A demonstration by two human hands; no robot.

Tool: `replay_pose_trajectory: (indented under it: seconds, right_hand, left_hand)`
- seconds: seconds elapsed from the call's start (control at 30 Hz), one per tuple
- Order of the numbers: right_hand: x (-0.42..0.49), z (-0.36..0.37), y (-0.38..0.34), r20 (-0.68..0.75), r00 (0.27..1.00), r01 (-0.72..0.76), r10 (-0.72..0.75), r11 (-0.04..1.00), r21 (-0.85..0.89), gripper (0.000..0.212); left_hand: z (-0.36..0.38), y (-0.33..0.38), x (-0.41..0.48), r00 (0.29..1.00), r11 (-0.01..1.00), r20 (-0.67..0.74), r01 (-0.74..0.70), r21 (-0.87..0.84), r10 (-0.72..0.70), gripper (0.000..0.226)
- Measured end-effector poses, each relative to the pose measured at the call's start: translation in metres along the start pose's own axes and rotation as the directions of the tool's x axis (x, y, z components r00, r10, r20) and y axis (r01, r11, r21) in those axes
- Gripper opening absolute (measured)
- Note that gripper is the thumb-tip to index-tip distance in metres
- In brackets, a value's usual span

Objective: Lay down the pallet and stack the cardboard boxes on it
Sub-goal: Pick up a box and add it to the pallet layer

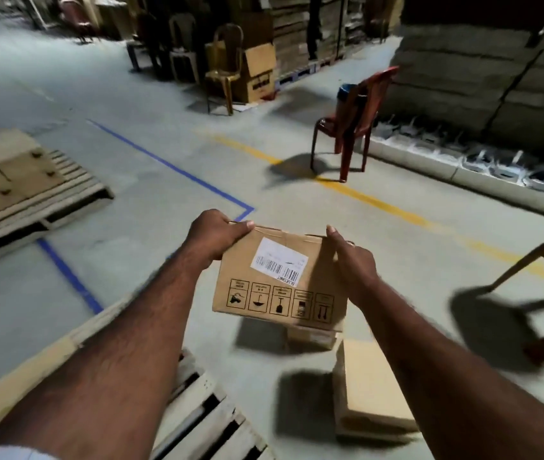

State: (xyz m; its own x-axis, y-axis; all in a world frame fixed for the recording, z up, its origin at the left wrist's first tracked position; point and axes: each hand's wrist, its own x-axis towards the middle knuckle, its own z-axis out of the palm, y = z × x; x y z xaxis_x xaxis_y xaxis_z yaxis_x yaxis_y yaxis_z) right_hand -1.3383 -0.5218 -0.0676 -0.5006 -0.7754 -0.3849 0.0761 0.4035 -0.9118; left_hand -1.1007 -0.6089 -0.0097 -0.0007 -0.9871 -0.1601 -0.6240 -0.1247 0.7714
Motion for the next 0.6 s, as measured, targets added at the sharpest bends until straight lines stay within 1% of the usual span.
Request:
replay_pose_trajectory:
  seconds: [0.07,0.17,0.2,0.3,0.4,0.5,0.53,0.6]
  right_hand:
    - [-0.030,0.041,-0.009,0.078,0.997,0.010,-0.008,1.000,-0.026,0.075]
    - [-0.071,0.101,-0.016,0.177,0.984,0.025,-0.015,0.998,-0.054,0.093]
    - [-0.086,0.122,-0.017,0.208,0.978,0.038,-0.024,0.997,-0.061,0.092]
    - [-0.134,0.179,-0.016,0.299,0.954,0.063,-0.031,0.993,-0.096,0.076]
    - [-0.169,0.228,-0.008,0.376,0.927,0.063,-0.017,0.992,-0.110,0.075]
    - [-0.200,0.270,0.002,0.438,0.896,-0.036,0.068,0.996,-0.081,0.073]
    - [-0.212,0.283,0.006,0.450,0.889,-0.062,0.086,0.996,-0.068,0.071]
    - [-0.232,0.306,0.011,0.459,0.884,-0.072,0.091,0.996,-0.059,0.064]
  left_hand:
    - [-0.052,-0.025,-0.019,0.997,0.999,-0.066,0.032,-0.036,-0.035,0.049]
    - [-0.122,-0.063,-0.046,0.980,0.997,-0.186,0.062,-0.037,-0.068,0.050]
    - [-0.145,-0.078,-0.056,0.972,0.996,-0.221,0.075,-0.041,-0.082,0.050]
    - [-0.204,-0.122,-0.087,0.948,0.991,-0.290,0.116,-0.066,-0.130,0.050]
    - [-0.247,-0.168,-0.116,0.926,0.983,-0.332,0.156,-0.097,-0.180,0.048]
    - [-0.282,-0.205,-0.142,0.879,0.948,-0.389,0.180,-0.264,-0.275,0.059]
    - [-0.294,-0.216,-0.152,0.855,0.914,-0.403,0.178,-0.365,-0.328,0.066]
    - [-0.312,-0.237,-0.169,0.797,0.784,-0.379,0.182,-0.593,-0.471,0.077]
